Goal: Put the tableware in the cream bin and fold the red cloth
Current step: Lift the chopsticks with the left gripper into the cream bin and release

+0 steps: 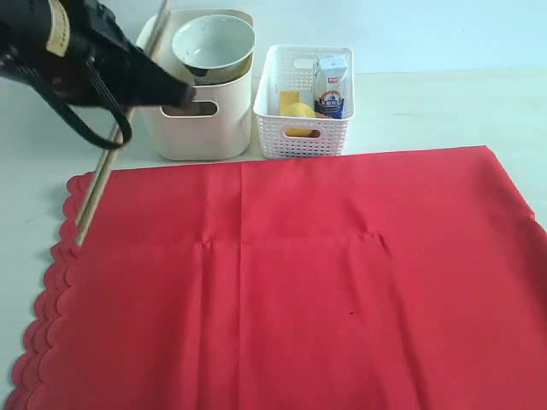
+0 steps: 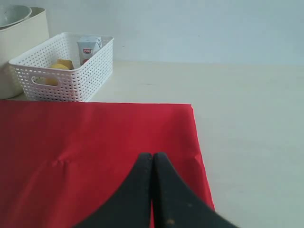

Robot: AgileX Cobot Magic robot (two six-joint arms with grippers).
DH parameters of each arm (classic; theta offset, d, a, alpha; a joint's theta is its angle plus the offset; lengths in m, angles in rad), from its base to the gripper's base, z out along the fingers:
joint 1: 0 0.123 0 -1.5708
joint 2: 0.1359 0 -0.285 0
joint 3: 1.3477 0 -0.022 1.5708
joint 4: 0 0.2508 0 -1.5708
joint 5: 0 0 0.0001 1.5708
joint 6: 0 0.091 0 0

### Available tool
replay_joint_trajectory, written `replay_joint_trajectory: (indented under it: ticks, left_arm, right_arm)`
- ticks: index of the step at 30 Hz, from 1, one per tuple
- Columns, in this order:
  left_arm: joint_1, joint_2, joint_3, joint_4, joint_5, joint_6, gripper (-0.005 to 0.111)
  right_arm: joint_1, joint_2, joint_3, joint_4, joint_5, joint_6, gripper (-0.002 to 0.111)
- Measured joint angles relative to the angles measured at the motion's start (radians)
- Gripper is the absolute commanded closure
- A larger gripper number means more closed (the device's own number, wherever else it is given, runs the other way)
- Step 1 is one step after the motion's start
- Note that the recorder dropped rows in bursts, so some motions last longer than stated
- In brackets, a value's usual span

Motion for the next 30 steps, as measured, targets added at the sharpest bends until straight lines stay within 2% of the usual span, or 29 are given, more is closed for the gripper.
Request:
replay_joint_trajectory:
  ticks: [7,13,16,19,30]
  left_arm:
    - [0.259,0.009,-0.044,0.030,-0.383,-0.019,0.107]
    - [0.413,0.073,-0.113,0.035,-0.743,-0.032,0.107]
    - [0.451,0.134,-0.145,0.036,-0.904,-0.034,0.107]
    - [0.467,0.215,-0.187,0.036,-0.999,-0.029,0.107]
    - [0.479,0.516,-0.360,0.037,-1.038,0.021,0.107]
  right_arm:
    - [0.000,0.000,0.000,0.000,0.000,0.000,0.108]
    - [0.000,0.000,0.000,0.000,0.000,0.000,0.108]
    - [0.000,0.000,0.000,0.000,0.000,0.000,0.108]
    - [0.000,0.000,0.000,0.000,0.000,0.000,0.108]
    - [0.000,0.000,0.000,0.000,0.000,0.000,0.108]
